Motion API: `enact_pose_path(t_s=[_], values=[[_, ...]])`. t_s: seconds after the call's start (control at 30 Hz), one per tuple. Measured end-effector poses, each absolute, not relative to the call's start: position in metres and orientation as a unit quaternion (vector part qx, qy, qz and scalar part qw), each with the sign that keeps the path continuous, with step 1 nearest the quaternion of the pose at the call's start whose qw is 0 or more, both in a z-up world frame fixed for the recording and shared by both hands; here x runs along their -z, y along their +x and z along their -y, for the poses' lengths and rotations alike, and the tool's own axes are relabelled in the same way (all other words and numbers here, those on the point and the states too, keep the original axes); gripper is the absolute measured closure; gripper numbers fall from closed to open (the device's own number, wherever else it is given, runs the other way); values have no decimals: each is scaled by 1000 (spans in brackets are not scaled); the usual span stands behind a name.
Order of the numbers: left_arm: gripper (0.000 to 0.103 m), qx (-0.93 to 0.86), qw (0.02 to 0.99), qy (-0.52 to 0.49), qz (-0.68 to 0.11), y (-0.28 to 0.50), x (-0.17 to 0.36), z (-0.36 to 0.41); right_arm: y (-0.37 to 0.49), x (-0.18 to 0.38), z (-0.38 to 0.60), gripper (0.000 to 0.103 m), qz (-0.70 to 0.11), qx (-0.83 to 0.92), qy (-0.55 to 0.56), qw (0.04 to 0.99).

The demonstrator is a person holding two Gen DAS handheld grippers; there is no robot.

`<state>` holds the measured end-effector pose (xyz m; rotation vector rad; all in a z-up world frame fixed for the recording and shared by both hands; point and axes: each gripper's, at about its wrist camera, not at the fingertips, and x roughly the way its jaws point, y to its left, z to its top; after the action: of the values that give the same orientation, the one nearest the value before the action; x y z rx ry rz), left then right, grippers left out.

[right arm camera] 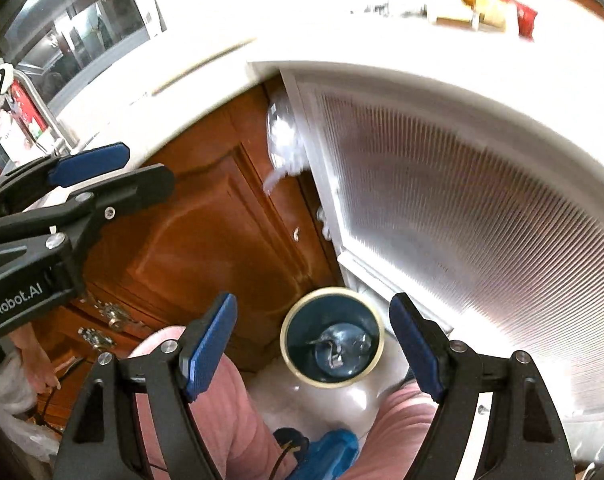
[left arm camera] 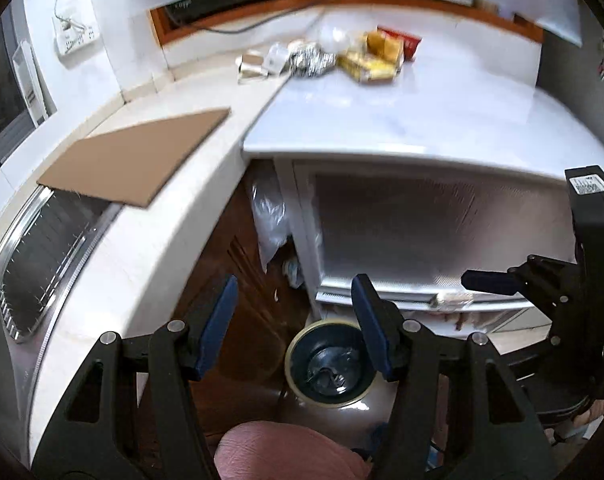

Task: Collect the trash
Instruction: 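Raise both tools back toward the trash pile on the counter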

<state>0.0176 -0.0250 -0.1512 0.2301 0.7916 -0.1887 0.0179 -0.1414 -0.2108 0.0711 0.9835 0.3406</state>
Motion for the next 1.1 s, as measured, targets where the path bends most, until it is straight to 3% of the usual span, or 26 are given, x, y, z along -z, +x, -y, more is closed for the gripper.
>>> enact_pose_path(t_s=[0.3,0.63,1.1], values=[[47,110,927,90,-347,18,86,19,17,129,150,23,-422,-160,47,891],[47,108,918,63,-377,96,42,25,79,40,195,23,-391,-112,64,911],[47,166,893,54,-415,248,43,123,267,14,300,23,-385,-23,130,913]])
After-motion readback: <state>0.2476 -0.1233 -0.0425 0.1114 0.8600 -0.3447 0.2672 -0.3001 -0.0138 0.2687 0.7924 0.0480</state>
